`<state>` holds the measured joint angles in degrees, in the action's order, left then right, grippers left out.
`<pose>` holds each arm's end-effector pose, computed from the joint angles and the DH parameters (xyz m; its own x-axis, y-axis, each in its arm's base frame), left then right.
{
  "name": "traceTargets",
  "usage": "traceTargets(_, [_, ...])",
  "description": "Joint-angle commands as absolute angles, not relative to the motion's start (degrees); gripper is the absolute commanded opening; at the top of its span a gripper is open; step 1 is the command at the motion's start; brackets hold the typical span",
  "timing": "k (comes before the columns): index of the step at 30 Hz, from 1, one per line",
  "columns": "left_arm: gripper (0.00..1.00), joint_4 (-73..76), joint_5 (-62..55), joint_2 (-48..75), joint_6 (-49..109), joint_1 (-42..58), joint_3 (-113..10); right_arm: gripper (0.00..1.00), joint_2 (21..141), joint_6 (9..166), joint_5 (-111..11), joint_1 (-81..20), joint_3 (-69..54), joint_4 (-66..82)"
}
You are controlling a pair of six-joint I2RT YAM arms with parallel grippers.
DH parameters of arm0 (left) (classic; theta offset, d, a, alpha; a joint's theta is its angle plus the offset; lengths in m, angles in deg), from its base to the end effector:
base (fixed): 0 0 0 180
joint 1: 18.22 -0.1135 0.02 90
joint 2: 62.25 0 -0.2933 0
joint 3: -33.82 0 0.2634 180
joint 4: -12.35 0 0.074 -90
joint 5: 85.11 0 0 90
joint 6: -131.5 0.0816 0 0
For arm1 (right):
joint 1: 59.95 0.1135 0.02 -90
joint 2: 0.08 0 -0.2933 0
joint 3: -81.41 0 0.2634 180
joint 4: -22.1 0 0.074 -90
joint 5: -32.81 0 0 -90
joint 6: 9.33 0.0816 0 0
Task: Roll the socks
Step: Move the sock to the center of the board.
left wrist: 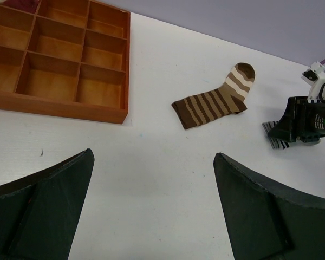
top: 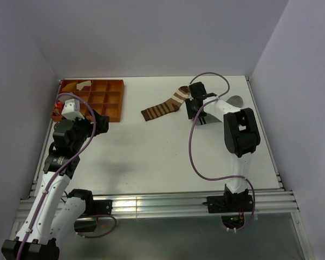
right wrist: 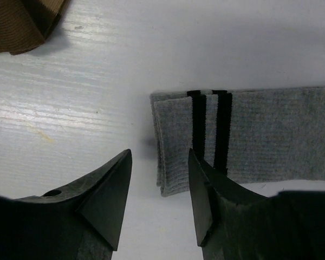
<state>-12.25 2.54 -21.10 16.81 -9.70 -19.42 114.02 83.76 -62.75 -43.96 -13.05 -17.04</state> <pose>0.2057 -0.0342 0.3280 -0.2730 -0.3811 -0.8833 0.0810 0.9058 -0.4159 0.4524 0.1214 0.1600 -0.8331 -0.1829 -0.5220 -0.1813 0.9819 -0.0548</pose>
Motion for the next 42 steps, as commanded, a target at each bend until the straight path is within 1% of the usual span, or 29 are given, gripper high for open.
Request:
traceTargets(1, [1.00, -10.3, 1.4, -21.4, 17.6, -9.5, -19.2, 0.52, 115.3, 82.5, -65.0, -43.3, -16.2, -18.5])
traceTargets(7, [0.99, -10.4, 1.4, -21.5, 17.6, -9.5, -19.2, 0.52, 117.1, 81.8, -64.2, -43.3, -17.6, -20.5])
traceTargets(11, [0.99, -10.4, 1.3, -21.6, 17.6, -9.4, -19.2, 0.51, 118.7, 81.3, -61.1, -43.1, -18.9, -22.3])
traceTargets(15, [0.99, -10.4, 1.4, -21.7, 17.5, -9.5, -19.1, 0.48, 119.3, 79.5, -57.7, -42.0, -19.3, -24.6])
traceTargets(16, [0.99, -10.3, 1.3, -21.8, 17.5, -9.5, -19.2, 0.44, 119.3, 79.4, -57.5, -41.6, -19.6, -25.3])
traceTargets(20, [1.00, -10.2, 1.1, -21.9, 17.4, -9.5, -19.2, 0.44, 117.5, 79.7, -52.6, -38.6, -16.6, -25.7])
traceTargets(27, [0.99, -10.0, 0.8, -22.4, 17.3, -9.5, -19.0, 0.44, 114.8, 80.6, -52.4, -27.2, -10.3, -26.1])
traceTargets(34, [0.99, -9.9, 0.8, -23.0, 16.7, -9.5, -18.9, 0.47, 109.4, 88.5, -53.0, -15.7, -2.7, -24.3])
traceTargets(35, [0.99, -9.9, 0.7, -23.3, 16.5, -9.4, -18.8, 0.47, 109.0, 89.4, -53.2, -13.2, -2.4, -24.1])
traceTargets(42, [1.00, -10.2, -1.0, -23.0, 14.0, -9.3, -18.6, 0.48, 107.9, 91.8, -55.0, -6.9, -4.7, -24.5])
